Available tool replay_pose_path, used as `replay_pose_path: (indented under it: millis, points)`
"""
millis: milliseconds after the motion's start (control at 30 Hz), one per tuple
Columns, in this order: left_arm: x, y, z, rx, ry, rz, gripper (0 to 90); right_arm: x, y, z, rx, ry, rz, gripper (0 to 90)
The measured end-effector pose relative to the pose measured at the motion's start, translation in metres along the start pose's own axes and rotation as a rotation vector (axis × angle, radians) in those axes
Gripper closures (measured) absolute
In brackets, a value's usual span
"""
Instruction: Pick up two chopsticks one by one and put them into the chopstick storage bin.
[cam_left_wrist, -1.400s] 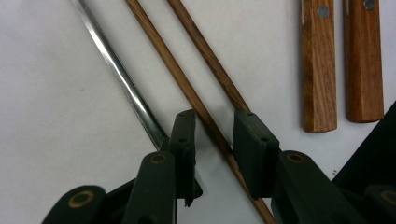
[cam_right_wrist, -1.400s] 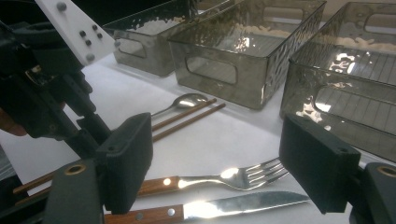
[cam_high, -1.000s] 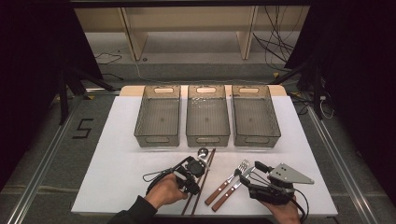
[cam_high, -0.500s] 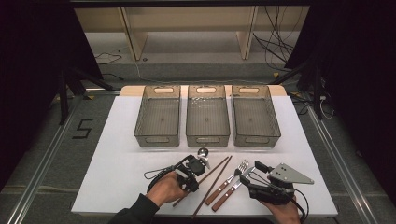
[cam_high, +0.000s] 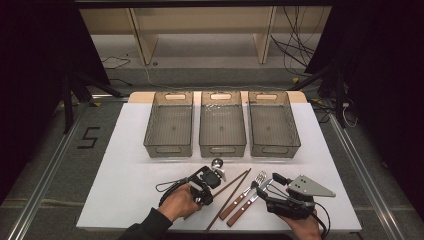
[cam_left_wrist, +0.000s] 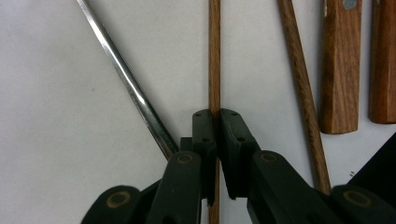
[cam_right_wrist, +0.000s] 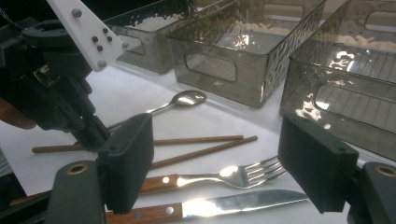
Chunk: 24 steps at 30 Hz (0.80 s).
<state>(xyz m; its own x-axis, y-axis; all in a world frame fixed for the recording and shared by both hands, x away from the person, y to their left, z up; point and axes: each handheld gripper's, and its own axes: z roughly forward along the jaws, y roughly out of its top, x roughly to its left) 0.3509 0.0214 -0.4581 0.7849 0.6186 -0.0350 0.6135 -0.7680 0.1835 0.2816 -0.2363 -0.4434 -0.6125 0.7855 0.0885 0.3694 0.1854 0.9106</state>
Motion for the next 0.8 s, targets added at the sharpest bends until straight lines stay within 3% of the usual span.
replay_pose_path:
  millis: [433, 600, 800]
  points:
    - [0.004, -0.001, -0.006, -0.02, -0.018, 0.02, 84.7, 0.0, 0.0, 0.0, -0.004, 0.0, 0.004, 27.5]
    - [0.006, -0.003, -0.016, -0.06, -0.027, 0.014, 84.7, 0.0, 0.0, 0.0, -0.008, 0.0, 0.003, 27.5]
    - [0.011, -0.008, -0.04, -0.113, -0.031, 0.024, 84.6, 0.0, 0.0, -0.001, -0.008, 0.0, 0.001, 27.5]
